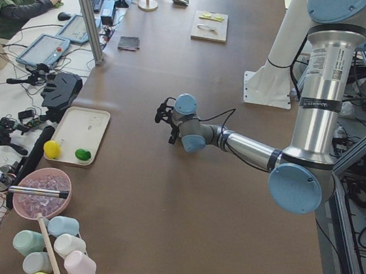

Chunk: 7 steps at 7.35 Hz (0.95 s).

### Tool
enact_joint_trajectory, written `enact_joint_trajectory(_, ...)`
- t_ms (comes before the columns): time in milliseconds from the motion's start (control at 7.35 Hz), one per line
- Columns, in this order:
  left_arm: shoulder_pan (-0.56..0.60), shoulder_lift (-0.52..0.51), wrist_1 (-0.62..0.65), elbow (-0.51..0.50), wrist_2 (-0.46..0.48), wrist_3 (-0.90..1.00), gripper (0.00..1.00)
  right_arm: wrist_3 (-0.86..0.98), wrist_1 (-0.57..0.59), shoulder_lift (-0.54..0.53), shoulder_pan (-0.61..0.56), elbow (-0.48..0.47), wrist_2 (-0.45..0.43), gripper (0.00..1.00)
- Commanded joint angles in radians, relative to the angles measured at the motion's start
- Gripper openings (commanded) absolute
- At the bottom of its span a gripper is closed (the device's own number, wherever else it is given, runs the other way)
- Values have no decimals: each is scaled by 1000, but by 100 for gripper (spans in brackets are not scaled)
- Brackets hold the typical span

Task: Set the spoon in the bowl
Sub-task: 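Reach the left gripper to the rim of the pale green bowl, then push the pale green bowl with the left gripper toward the table center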

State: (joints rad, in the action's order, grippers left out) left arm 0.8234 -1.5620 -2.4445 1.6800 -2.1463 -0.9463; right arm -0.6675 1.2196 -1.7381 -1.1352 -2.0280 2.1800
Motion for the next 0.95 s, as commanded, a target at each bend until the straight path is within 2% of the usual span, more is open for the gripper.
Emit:
enact_joint_trajectory(0,-38,2,-11,-8,20,-3,15,0,0,2,0,0,0,100)
enact_joint_trajectory(136,-41,3,-11,-9,20,-3,0,0,0,3,0,0,0,100)
enact_joint_trajectory(408,-41,-22,-8,7,14,-12,0,0,0,5,0,0,0,100)
enact_joint_trajectory(680,-43,-151,60,14,14,-118,0,-1,0,3,0,0,0,100)
enact_joint_trajectory(816,-47,-249,138,15,19,-177,0,0,0,3,0,0,0,100)
